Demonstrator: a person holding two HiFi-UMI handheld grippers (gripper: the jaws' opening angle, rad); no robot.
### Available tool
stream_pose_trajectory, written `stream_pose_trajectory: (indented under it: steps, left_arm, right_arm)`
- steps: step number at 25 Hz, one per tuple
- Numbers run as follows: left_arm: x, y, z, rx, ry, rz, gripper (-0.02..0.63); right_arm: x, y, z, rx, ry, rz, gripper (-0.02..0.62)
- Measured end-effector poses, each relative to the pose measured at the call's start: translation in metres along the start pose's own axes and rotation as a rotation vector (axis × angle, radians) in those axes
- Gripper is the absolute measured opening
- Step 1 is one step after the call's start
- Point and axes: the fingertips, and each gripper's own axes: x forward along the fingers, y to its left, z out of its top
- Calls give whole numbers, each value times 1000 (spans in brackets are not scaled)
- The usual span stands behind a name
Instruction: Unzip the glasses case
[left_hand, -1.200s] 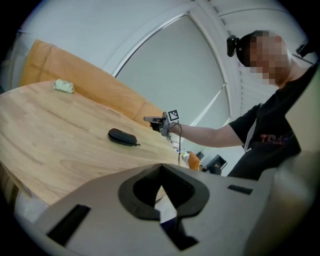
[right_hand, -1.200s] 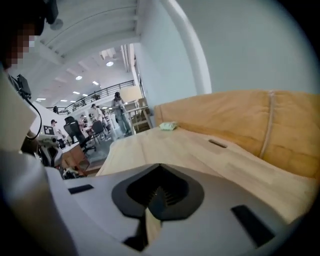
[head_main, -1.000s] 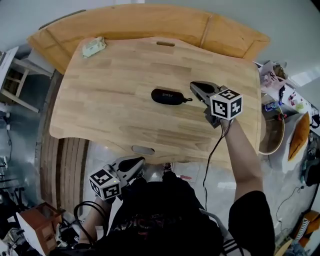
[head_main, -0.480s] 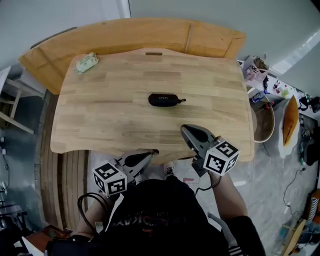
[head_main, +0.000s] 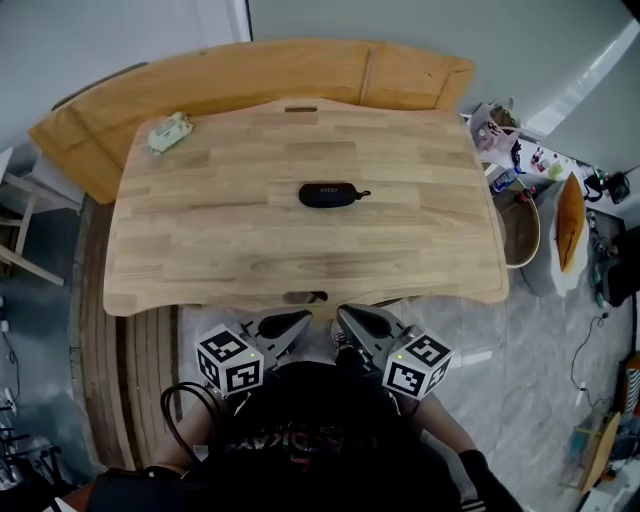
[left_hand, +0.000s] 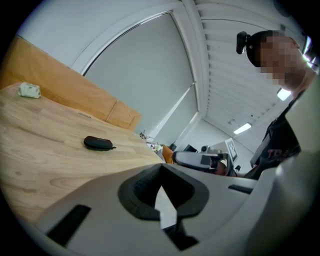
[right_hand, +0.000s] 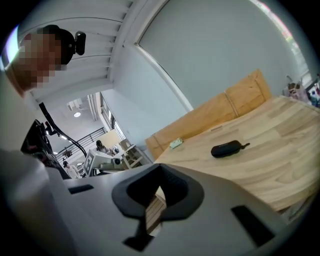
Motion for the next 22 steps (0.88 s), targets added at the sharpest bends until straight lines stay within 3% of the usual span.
stream_pose_trajectory:
  steps: [5,22]
  left_arm:
    - [-8,-1,-7,10,14,-17,9]
    - [-29,-6,-14,16,18,-28,9]
  right_arm:
    - [3,14,-19,11,15,-22,15]
    - [6,35,-33,28,8,-34,15]
